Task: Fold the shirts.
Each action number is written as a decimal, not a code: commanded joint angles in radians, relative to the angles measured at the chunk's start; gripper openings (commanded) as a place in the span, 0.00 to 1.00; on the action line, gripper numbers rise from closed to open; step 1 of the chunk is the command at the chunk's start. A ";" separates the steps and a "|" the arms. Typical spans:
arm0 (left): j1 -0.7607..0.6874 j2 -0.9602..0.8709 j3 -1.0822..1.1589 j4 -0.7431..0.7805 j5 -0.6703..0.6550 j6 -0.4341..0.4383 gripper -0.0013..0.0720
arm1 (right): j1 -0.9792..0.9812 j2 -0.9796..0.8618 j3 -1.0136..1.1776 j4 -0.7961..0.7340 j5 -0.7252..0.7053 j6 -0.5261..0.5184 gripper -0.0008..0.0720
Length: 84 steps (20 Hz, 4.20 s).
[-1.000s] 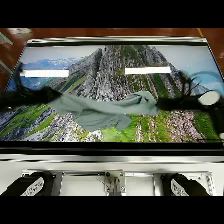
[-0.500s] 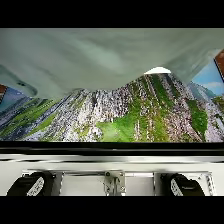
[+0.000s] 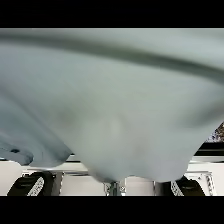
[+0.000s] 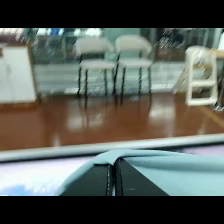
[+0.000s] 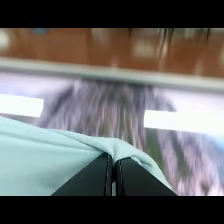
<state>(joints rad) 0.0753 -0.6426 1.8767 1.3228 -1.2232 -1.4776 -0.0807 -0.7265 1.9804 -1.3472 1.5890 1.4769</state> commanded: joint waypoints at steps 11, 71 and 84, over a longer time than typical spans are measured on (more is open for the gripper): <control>-0.001 -0.561 -0.466 0.116 0.191 0.009 0.07 | 0.000 -0.708 -0.289 -0.037 -0.202 0.052 0.11; -0.007 -0.383 -1.220 -0.452 0.351 0.079 0.07 | -0.096 -0.829 -1.048 0.317 -0.442 -0.068 0.11; 0.025 -0.055 -0.114 -0.300 0.245 0.145 0.07 | -0.099 -0.035 -0.209 0.204 -0.612 -0.183 0.11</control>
<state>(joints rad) 0.0925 -0.7795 1.5040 0.9493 -0.9745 -1.3014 -0.1802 -0.9508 1.5940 -1.0538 1.1408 1.2278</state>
